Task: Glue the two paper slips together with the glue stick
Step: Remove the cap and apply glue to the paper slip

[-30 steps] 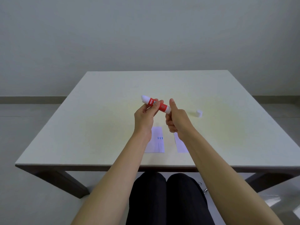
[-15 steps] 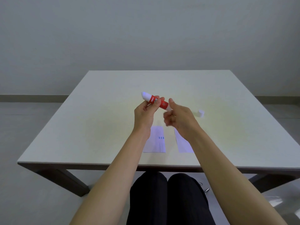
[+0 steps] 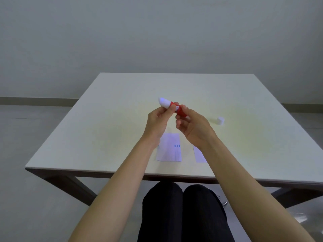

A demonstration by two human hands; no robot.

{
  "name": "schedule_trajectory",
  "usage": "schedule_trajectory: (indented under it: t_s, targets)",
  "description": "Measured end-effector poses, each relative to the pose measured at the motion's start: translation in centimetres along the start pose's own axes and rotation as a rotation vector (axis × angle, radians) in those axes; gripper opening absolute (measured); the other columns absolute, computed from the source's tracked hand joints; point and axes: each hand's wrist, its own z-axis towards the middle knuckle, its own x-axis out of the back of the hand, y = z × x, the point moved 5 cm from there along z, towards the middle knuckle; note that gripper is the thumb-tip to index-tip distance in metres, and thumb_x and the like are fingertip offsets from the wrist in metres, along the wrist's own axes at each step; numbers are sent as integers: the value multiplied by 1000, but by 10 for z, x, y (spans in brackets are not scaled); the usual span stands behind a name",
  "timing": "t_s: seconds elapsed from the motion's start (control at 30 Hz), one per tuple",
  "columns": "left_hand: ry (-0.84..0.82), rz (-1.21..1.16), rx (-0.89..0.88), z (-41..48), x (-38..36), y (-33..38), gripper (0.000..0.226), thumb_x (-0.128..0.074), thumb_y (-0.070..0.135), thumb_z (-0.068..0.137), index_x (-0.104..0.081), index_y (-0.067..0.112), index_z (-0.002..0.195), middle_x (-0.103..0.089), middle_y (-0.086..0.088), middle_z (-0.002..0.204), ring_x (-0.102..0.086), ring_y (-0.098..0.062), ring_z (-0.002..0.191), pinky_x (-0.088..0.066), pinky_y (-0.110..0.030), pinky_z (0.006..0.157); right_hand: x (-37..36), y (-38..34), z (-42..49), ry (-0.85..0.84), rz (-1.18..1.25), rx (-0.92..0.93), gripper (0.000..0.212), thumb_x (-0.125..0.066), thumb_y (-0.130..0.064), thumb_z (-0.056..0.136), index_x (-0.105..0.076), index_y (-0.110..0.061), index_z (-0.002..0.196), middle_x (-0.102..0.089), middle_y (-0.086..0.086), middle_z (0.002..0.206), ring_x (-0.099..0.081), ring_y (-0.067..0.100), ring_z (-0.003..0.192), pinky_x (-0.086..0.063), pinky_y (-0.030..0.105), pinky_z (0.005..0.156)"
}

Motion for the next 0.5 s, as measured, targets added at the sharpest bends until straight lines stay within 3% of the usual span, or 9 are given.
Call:
schedule_trajectory:
  t_s: [0.1, 0.17, 0.23, 0.3, 0.37, 0.5]
  targets:
    - [-119, 253, -102, 5, 30, 13, 36, -63, 36, 86, -62, 25, 121, -62, 18, 119, -53, 17, 110, -39, -7, 92, 21, -3, 3, 194, 154, 23, 10, -63, -19, 87, -62, -14, 79, -49, -3, 54, -41, 9, 38, -39, 18, 45]
    - [-229, 637, -59, 1, 56, 4, 64, -66, 50, 78, -49, 29, 136, -49, 21, 137, -34, 7, 134, -25, -25, 114, 37, -10, 3, 263, 97, 50, 10, -62, -20, 86, -65, -15, 77, -45, -3, 56, -39, 9, 42, -35, 20, 50]
    - [-362, 1013, 34, -11, 75, -20, 74, -64, 56, 75, -38, 36, 141, -27, 8, 155, -12, -6, 146, -2, -36, 120, 49, -11, 1, 302, -12, 60, 8, -64, -16, 84, -65, -12, 77, -41, -1, 59, -40, 11, 44, -36, 21, 51]
    - [-448, 1085, 29, -23, 76, -40, 78, -64, 54, 78, -29, 35, 145, -17, 2, 159, 0, -3, 145, 5, -33, 117, 51, -7, -1, 327, -193, 91, 8, -65, -14, 83, -64, -9, 77, -43, 2, 60, -42, 13, 41, -39, 22, 47]
    - [-433, 1008, -20, -27, 71, -49, 80, -64, 52, 80, -25, 32, 148, -17, 10, 157, 4, 4, 141, 7, -31, 115, 43, -2, -4, 316, -469, 175, 12, -64, -18, 83, -67, -10, 75, -53, 4, 57, -48, 14, 40, -43, 24, 46]
    - [-464, 1227, -69, -22, 66, -61, 85, -58, 59, 79, -19, 31, 150, -16, 17, 158, 6, -7, 147, 11, -44, 117, 24, 7, -11, 260, -873, 299, 16, -62, -29, 79, -72, -21, 69, -69, -3, 59, -57, 9, 43, -45, 21, 51]
